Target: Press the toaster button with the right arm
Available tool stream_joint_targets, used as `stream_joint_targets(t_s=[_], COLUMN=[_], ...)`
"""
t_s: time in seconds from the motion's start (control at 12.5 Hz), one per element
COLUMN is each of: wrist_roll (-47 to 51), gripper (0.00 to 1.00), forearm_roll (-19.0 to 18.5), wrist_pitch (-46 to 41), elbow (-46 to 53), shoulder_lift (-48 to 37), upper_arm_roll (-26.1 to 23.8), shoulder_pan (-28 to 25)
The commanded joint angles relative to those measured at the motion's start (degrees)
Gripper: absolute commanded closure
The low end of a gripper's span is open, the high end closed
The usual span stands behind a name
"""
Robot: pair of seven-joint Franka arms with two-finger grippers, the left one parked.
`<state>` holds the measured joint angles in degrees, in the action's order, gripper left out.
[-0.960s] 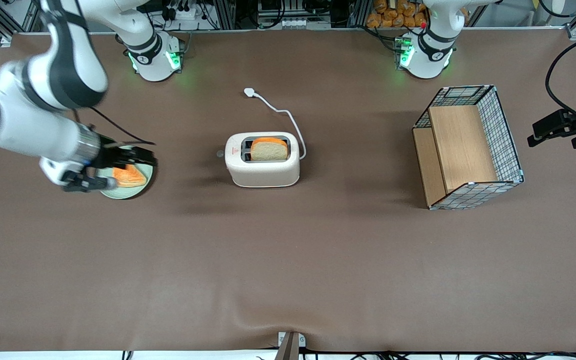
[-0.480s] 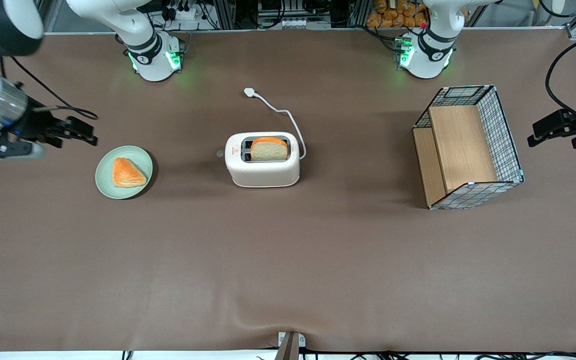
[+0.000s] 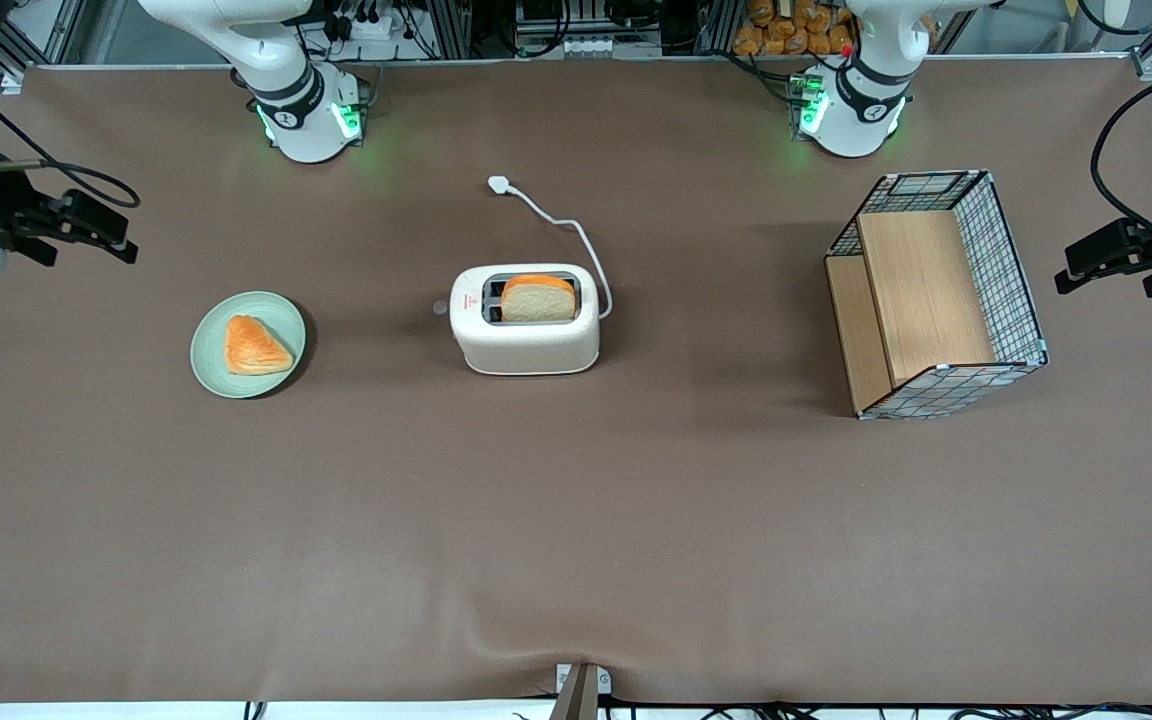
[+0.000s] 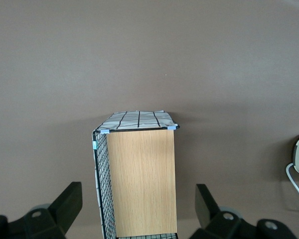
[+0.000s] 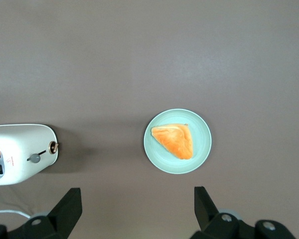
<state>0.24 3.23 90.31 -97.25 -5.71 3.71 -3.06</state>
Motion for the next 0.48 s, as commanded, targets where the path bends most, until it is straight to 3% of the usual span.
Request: stream_joint_targets(t_s=[0.0, 0.4], wrist_roll=[0.6, 2.5], gripper=[0.0, 0.0], forearm_roll=[-1.0, -1.2], wrist_pitch=[-4.5, -8.3], elbow=[6.2, 7.2], shoulder_lift=[2.5, 2.4], upper_arm_roll=[-1.5, -1.5], shoulder_pan=[3.8, 4.0])
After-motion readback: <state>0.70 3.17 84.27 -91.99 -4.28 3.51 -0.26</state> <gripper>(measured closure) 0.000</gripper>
